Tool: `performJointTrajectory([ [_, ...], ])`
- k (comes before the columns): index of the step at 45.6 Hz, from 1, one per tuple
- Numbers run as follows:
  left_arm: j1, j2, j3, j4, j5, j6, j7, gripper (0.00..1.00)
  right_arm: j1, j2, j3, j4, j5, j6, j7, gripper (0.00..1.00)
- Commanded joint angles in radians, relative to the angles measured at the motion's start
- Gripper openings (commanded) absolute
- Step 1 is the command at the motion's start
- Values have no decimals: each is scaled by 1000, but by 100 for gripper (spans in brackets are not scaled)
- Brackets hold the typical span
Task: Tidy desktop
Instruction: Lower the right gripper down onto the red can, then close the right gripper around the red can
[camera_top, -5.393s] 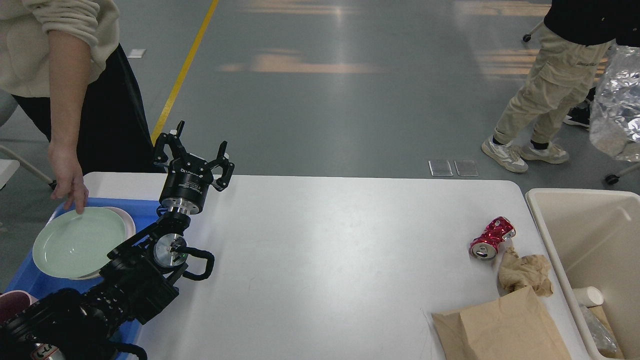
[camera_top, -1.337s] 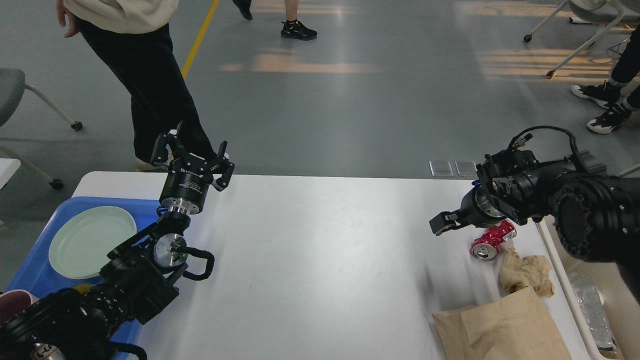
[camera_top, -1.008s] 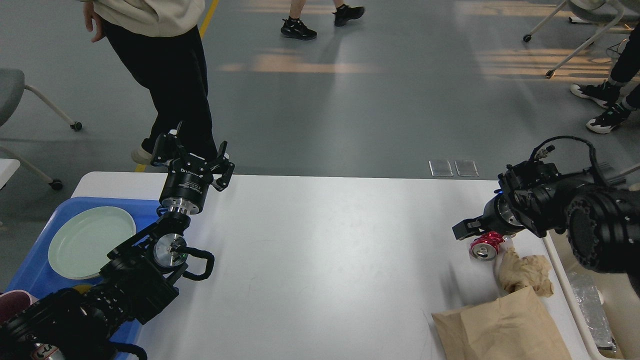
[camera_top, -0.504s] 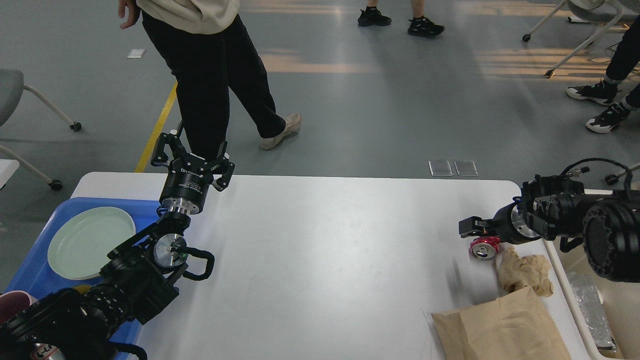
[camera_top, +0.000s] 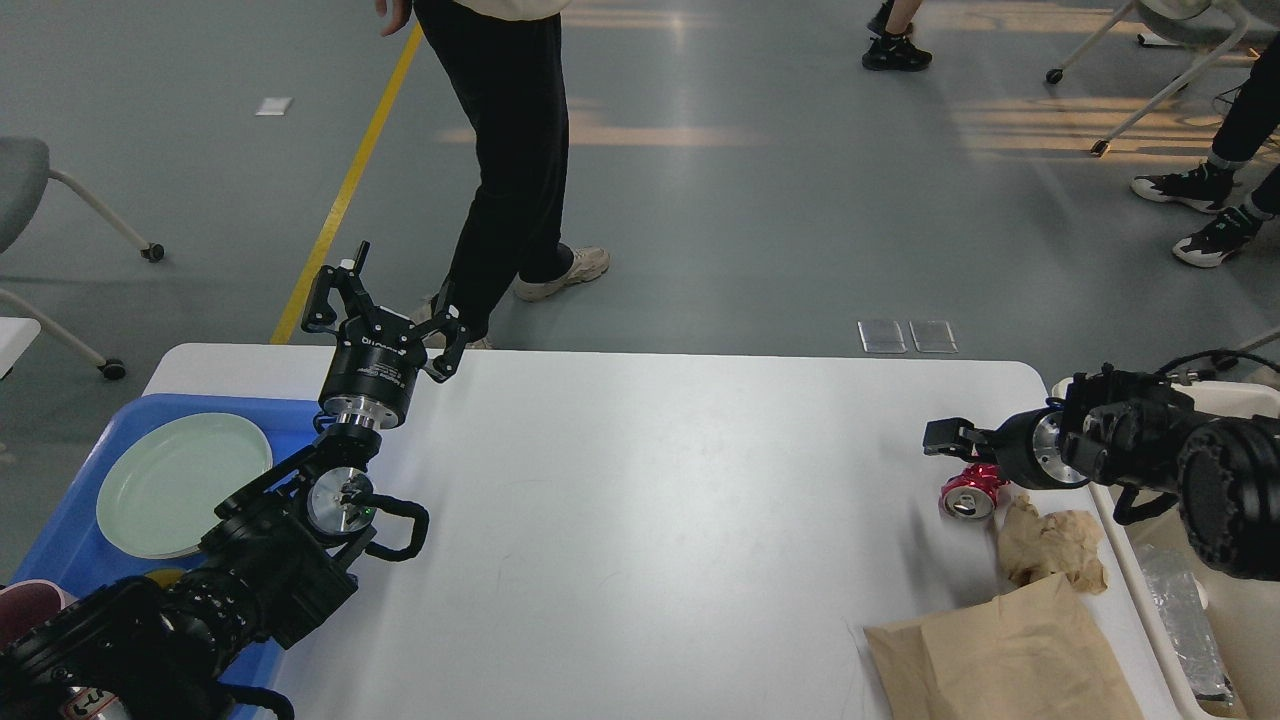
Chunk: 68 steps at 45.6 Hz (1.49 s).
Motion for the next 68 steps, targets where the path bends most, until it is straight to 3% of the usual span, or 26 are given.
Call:
performJointTrajectory([
  [1, 0, 0, 0, 0, 0, 0, 0, 96, -26, -9, 20, 0, 74, -40, 0, 94],
  [39, 0, 0, 0, 0, 0, 0, 0, 96, -100, -20, 40, 0, 84, -59, 1, 95],
  [54, 0, 0, 0, 0, 0, 0, 0, 96, -117, -15, 86, -12, 84, -135, 1, 95],
  [68, 0, 0, 0, 0, 0, 0, 0, 96, -138, -4, 101, -21, 84, -140, 1, 94],
])
